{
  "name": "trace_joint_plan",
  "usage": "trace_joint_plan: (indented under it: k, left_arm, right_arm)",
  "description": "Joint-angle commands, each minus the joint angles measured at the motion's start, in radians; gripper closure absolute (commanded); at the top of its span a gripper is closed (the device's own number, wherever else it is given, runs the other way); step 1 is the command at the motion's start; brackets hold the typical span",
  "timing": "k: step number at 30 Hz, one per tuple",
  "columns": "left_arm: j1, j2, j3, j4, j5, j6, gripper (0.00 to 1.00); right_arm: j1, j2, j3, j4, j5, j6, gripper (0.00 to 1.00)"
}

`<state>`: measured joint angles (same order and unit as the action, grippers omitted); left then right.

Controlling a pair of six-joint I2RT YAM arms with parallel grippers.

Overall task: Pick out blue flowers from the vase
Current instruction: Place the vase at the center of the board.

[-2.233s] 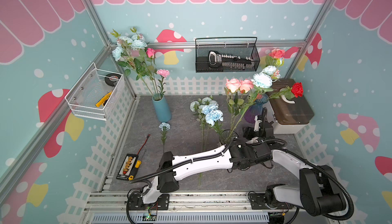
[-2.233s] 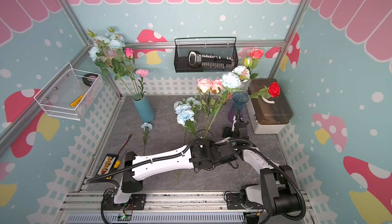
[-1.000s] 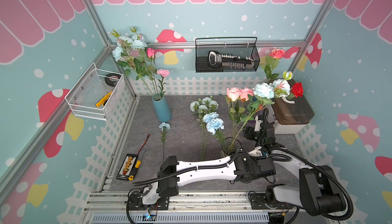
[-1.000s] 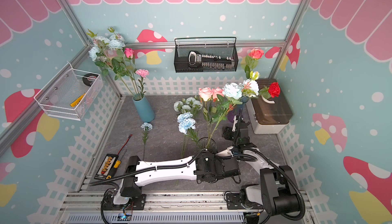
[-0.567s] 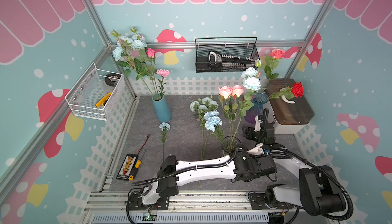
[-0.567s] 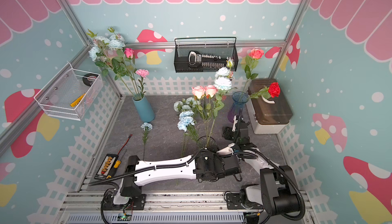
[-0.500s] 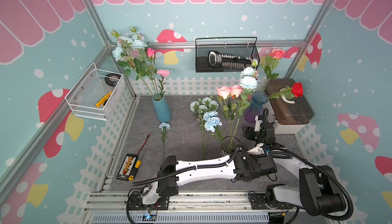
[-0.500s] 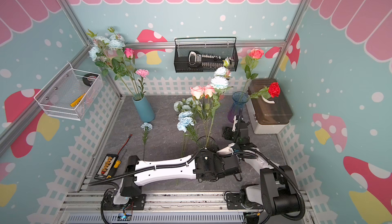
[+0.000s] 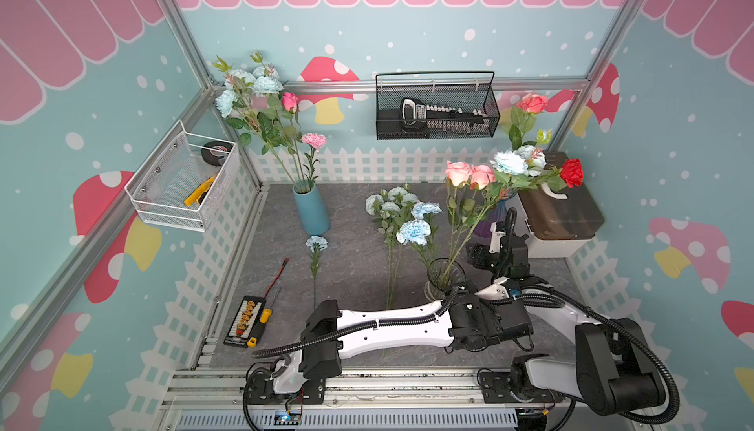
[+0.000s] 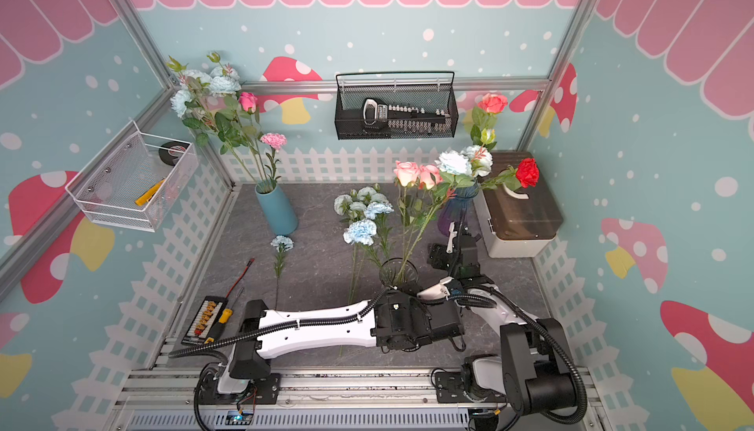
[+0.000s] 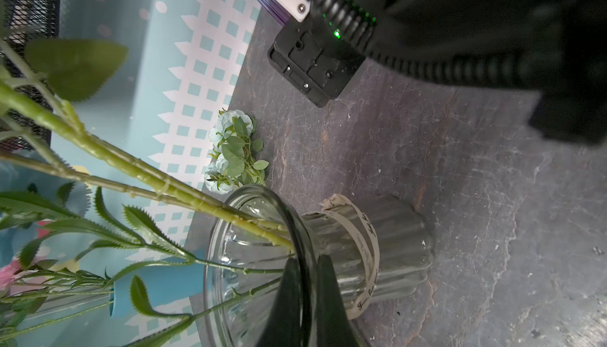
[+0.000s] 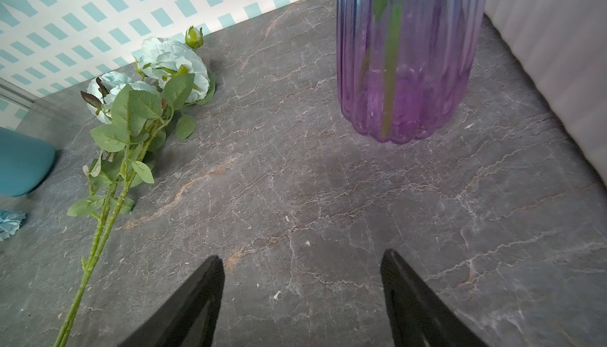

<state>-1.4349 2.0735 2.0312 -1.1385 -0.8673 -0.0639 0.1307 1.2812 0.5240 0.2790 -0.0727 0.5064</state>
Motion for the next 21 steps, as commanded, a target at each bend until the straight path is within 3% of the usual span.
trace_joint_plan:
  k: [1,6,10,21]
  left_arm:
    - [0.016,-0.052,-0.068,0.078,-0.064,0.004,1.0]
    - [0.024,-0.108,-0.187,0.192,-0.102,0.025,1.0]
    - [0.025,-0.113,-0.206,0.207,-0.099,0.041,0.99]
    - [0.025,-0.1,-0.19,0.204,-0.081,0.055,0.71]
  right_arm:
    - [-0.005,-0.02,-0.014,0.019,-0.004,0.006,0.25]
    - [-0.004,-0.023,-0.016,0.021,-0.004,0.006,0.25]
    - [-0.004,-0.022,-0.016,0.021,-0.004,0.006,0.25]
    - [-0.003,-0.022,-0.015,0.021,-0.004,0.006,0.25]
